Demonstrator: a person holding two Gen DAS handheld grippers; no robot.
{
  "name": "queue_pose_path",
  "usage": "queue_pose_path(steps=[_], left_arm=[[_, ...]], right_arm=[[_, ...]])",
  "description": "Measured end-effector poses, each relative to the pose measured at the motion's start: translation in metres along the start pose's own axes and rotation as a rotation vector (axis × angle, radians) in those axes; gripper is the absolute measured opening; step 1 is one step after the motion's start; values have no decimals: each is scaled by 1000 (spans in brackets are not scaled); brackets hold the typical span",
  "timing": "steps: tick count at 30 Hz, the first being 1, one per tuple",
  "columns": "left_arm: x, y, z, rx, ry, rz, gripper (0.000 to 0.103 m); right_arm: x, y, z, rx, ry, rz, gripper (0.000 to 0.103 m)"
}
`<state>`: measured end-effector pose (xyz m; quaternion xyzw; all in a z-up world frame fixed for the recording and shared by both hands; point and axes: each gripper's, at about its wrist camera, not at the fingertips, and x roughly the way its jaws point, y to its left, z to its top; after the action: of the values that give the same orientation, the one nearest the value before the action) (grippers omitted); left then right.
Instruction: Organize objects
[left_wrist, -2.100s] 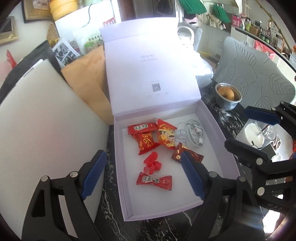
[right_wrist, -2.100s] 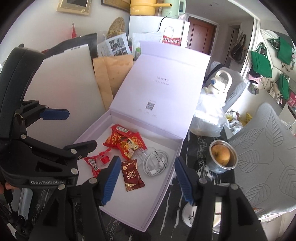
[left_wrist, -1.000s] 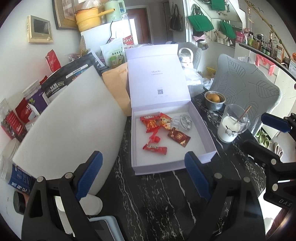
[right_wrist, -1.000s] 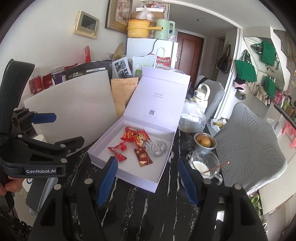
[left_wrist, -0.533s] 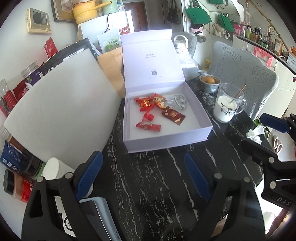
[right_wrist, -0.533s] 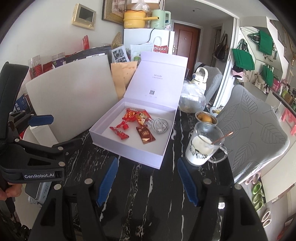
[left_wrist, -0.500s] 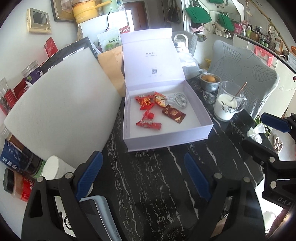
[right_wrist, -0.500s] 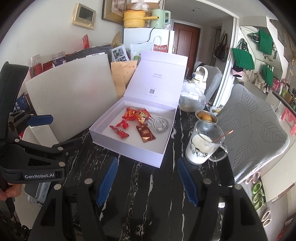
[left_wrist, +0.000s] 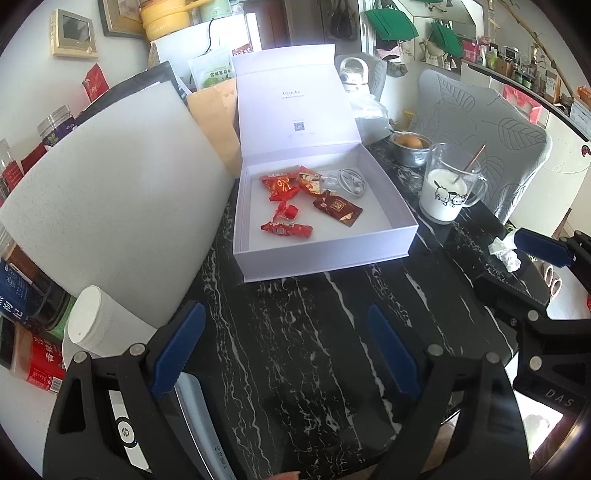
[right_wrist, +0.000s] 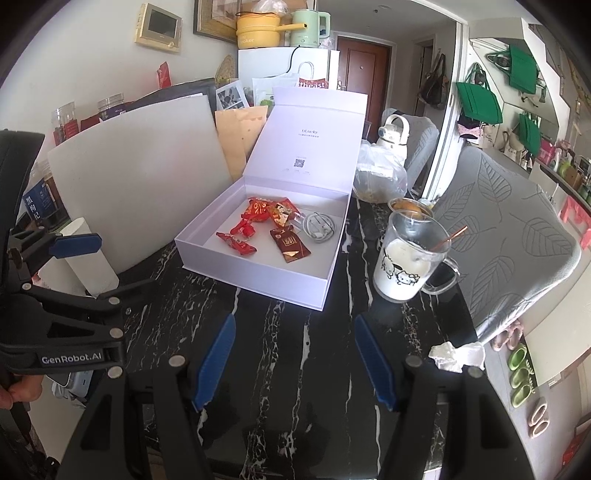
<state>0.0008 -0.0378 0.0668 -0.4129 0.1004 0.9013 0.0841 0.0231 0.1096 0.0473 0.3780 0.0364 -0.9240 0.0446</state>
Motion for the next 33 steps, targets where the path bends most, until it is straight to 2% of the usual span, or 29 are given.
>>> queue_pose_path(steps=[16, 33], left_arm=[[7, 6, -1, -13, 16, 14, 90], [12, 6, 1, -11, 33, -3, 90]], right_arm=[[4, 3, 2, -15, 13, 0, 68], [11, 5, 8, -19, 24, 0, 68]])
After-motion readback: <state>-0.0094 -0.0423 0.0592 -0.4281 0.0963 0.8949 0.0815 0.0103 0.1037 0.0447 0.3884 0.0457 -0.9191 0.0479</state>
